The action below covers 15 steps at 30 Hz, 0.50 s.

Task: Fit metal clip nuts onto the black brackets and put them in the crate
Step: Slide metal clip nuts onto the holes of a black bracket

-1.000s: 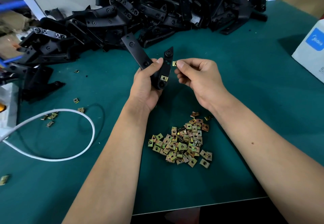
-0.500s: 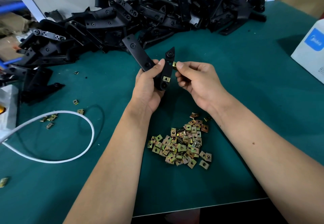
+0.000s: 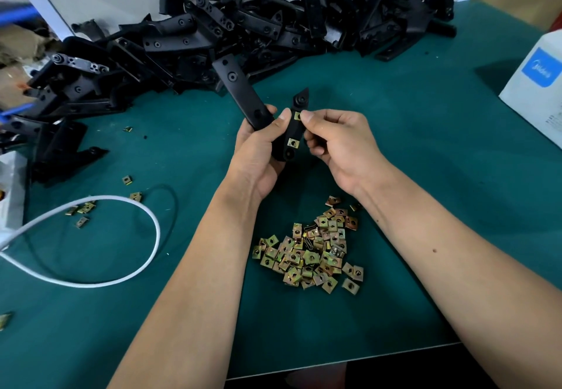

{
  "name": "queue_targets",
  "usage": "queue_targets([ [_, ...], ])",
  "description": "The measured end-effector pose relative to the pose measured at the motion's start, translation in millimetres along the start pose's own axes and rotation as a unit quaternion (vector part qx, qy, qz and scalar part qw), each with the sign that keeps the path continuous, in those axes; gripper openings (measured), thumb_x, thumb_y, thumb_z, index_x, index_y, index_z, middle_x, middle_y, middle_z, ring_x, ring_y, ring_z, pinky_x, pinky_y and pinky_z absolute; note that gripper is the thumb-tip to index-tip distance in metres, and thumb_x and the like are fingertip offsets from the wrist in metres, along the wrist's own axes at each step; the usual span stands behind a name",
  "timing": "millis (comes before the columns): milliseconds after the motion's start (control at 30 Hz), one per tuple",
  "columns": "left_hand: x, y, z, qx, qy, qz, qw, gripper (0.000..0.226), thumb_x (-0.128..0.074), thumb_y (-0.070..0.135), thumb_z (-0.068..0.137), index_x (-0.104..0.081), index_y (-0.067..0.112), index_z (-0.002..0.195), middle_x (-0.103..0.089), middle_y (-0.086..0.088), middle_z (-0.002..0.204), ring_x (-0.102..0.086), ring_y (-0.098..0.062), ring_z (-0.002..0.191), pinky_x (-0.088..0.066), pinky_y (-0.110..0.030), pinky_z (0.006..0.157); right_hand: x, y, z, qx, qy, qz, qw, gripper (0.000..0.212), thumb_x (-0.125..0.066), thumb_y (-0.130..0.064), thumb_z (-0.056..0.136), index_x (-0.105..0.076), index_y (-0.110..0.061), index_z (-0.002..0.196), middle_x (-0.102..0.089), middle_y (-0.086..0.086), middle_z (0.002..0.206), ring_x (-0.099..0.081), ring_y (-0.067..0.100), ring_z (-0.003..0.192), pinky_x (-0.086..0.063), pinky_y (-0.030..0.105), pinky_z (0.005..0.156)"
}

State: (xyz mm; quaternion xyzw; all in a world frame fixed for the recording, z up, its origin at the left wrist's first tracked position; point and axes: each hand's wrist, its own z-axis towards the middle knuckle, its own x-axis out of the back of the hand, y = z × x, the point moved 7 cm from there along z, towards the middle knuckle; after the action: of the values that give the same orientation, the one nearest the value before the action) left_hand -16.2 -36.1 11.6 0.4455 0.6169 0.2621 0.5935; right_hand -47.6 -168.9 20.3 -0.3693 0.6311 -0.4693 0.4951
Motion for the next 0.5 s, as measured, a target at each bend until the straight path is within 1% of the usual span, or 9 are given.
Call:
queue_targets([
  [133, -2, 0, -1, -0.013, 0.011, 0.015, 1.0, 0.024, -0.071, 0.013, 0.094, -0.055, 0.022, 0.109, -0.07, 0.003, 0.083, -0.068, -0.012, 0.067, -0.052, -0.026, 0.053, 3, 2, 1, -0.004, -0.003, -0.01, 1.0, 0.022, -0.071, -0.012, 0.096, -0.071, -0.014, 0.074, -0.056, -0.002, 0.062, -0.048, 0.009, 0.057, -0.037, 0.02, 0.05],
  [267, -4, 2, -2, -0.046, 0.038, 0.044, 0.997, 0.026, -0.073, 0.01, 0.094, -0.053, 0.021, 0.107, -0.065, -0.005, 0.091, -0.066, -0.017, 0.069, -0.053, -0.028, 0.055, 5, 5, 3, -0.01, 0.006, -0.029, 1.0, 0.022, -0.07, -0.016, 0.097, -0.072, -0.017, 0.076, -0.058, -0.005, 0.062, -0.05, 0.007, 0.059, -0.041, 0.023, 0.058],
  [300, -4, 2, -3, -0.059, 0.045, 0.057, 0.996, 0.027, -0.073, 0.009, 0.094, -0.053, 0.02, 0.107, -0.062, -0.007, 0.093, -0.065, -0.018, 0.071, -0.054, -0.029, 0.058, 4, 6, 3, -0.009, 0.009, -0.032, 0.999, 0.021, -0.069, -0.016, 0.098, -0.072, -0.017, 0.077, -0.058, -0.005, 0.062, -0.05, 0.008, 0.06, -0.041, 0.024, 0.061],
  [367, -4, 6, -5, -0.097, 0.059, 0.101, 0.988, 0.028, -0.074, 0.007, 0.092, -0.052, 0.019, 0.105, -0.058, -0.005, 0.09, -0.062, -0.02, 0.077, -0.055, -0.035, 0.069, 4, 3, 2, 0.004, 0.02, -0.047, 0.999, 0.019, -0.069, -0.017, 0.098, -0.075, -0.013, 0.08, -0.062, -0.002, 0.065, -0.055, 0.01, 0.064, -0.046, 0.028, 0.065],
  [433, -5, 14, -6, -0.148, 0.062, 0.148, 0.976, 0.029, -0.071, 0.001, 0.093, -0.05, 0.017, 0.107, -0.056, -0.002, 0.087, -0.059, -0.017, 0.081, -0.053, -0.034, 0.079, 5, -1, 0, 0.029, 0.038, -0.078, 0.996, 0.018, -0.07, -0.022, 0.098, -0.077, -0.01, 0.086, -0.073, 0.002, 0.078, -0.066, 0.012, 0.076, -0.053, 0.03, 0.076],
  [467, -6, 18, -8, -0.168, 0.057, 0.166, 0.97, 0.03, -0.067, -0.002, 0.094, -0.049, 0.015, 0.11, -0.056, -0.002, 0.089, -0.058, -0.014, 0.084, -0.052, -0.032, 0.085, 5, -5, -1, 0.042, 0.046, -0.084, 0.995, 0.018, -0.071, -0.025, 0.098, -0.078, -0.012, 0.088, -0.076, 0.0, 0.084, -0.069, 0.009, 0.082, -0.054, 0.027, 0.08],
  [500, -10, 22, -10, -0.182, 0.046, 0.184, 0.965, 0.032, -0.063, -0.005, 0.094, -0.048, 0.015, 0.114, -0.057, -0.003, 0.094, -0.058, -0.013, 0.089, -0.05, -0.033, 0.092, 7, -9, -4, 0.055, 0.054, -0.079, 0.994, 0.017, -0.072, -0.028, 0.097, -0.078, -0.014, 0.089, -0.077, -0.005, 0.087, -0.069, 0.003, 0.085, -0.053, 0.021, 0.08],
])
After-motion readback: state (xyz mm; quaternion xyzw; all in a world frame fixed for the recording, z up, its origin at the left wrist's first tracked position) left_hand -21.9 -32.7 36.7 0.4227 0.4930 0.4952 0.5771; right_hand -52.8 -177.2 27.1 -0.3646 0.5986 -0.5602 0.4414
